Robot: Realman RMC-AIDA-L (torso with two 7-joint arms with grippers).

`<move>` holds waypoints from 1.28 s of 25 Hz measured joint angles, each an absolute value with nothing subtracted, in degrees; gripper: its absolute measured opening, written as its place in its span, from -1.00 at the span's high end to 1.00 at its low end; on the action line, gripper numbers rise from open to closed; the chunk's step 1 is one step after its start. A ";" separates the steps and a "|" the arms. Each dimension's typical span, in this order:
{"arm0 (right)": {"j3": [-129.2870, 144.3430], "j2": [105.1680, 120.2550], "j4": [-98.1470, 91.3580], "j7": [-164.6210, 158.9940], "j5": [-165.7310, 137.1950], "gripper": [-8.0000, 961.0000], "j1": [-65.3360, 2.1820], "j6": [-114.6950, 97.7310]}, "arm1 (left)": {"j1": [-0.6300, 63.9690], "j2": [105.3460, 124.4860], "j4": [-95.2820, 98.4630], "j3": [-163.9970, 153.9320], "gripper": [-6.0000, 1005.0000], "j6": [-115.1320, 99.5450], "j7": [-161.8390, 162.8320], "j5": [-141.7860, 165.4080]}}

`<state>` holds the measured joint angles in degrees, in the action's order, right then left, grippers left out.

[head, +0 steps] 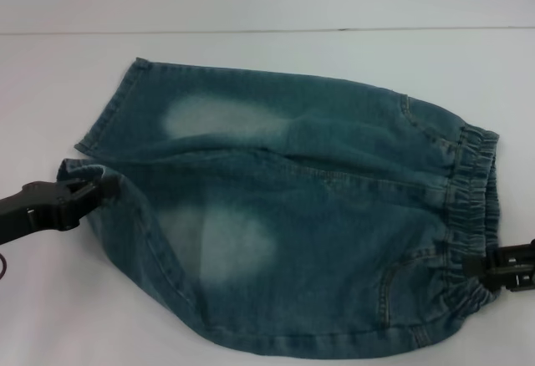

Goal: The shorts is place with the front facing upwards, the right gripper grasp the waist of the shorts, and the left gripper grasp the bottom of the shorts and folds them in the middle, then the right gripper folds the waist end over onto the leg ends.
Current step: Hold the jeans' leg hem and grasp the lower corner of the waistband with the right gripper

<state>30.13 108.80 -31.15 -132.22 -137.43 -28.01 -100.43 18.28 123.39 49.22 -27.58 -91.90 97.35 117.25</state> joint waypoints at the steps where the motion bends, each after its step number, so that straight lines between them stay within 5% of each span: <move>1: 30.21 108.80 -31.29 -132.53 -137.45 -0.60 -27.92 -100.52 | 18.28 123.39 49.22 -27.55 0.93 -91.92 97.35 117.25; 16: 30.37 108.44 -31.10 -133.51 -140.22 -0.60 -27.53 -98.01 | 18.46 123.40 49.04 -27.51 0.93 -91.95 97.24 117.15; 32: 30.29 110.02 -31.12 -132.82 -139.51 -0.60 -28.78 -99.07 | 18.28 123.48 49.04 -27.51 0.93 -92.03 97.03 117.21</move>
